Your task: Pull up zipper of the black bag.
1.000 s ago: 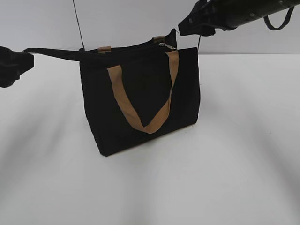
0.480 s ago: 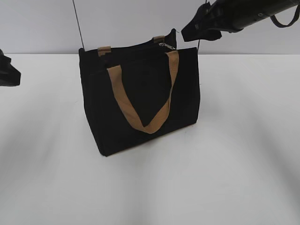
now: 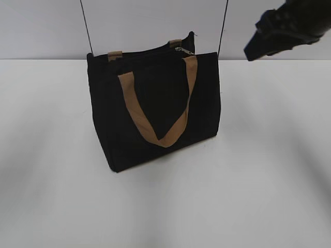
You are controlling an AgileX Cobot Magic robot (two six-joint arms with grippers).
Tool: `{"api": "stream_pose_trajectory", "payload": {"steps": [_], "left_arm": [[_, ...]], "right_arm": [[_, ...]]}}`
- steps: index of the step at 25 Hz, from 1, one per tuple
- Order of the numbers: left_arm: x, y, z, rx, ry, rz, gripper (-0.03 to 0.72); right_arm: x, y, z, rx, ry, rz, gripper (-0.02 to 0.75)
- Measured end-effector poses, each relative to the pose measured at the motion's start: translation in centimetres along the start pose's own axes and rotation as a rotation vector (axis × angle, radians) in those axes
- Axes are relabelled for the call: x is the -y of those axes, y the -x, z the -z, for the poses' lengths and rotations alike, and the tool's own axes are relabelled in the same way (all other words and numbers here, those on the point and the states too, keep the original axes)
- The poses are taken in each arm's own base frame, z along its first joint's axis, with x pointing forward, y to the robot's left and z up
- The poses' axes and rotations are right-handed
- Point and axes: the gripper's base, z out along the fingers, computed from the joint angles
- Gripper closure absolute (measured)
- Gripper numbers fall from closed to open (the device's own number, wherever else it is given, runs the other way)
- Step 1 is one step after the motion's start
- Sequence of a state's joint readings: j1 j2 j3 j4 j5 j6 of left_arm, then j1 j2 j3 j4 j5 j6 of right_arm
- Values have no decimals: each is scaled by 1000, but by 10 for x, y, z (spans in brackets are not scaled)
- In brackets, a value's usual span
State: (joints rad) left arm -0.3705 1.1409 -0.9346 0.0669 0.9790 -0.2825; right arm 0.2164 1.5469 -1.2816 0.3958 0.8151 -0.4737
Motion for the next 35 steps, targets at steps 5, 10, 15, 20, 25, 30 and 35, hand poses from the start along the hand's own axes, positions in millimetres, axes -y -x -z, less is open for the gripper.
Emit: {"api": "stream_pose_trajectory", "payload": {"steps": [5, 10, 15, 20, 25, 30, 35], "left_arm": [[-3, -10, 0, -113, 32, -1, 194], [-6, -12, 0, -140, 42, 12, 194], [-19, -12, 1, -174, 72, 80, 195], [-30, -15, 5, -210, 94, 126, 195], [-26, -23, 24, -147, 30, 139, 203], [-32, -50, 51, -25, 33, 123, 204], [-46, -95, 83, 168, 99, 95, 204]], "right_arm": [[28, -25, 29, -168, -27, -177, 379], [53, -47, 53, -285, -78, -291, 379], [66, -55, 70, -272, -143, -343, 379], [51, -58, 98, -206, -180, -316, 379], [17, -101, 120, -184, -188, -308, 379], [-18, -158, 129, -167, -194, -301, 379], [-46, -208, 133, -110, -214, -279, 379]]}}
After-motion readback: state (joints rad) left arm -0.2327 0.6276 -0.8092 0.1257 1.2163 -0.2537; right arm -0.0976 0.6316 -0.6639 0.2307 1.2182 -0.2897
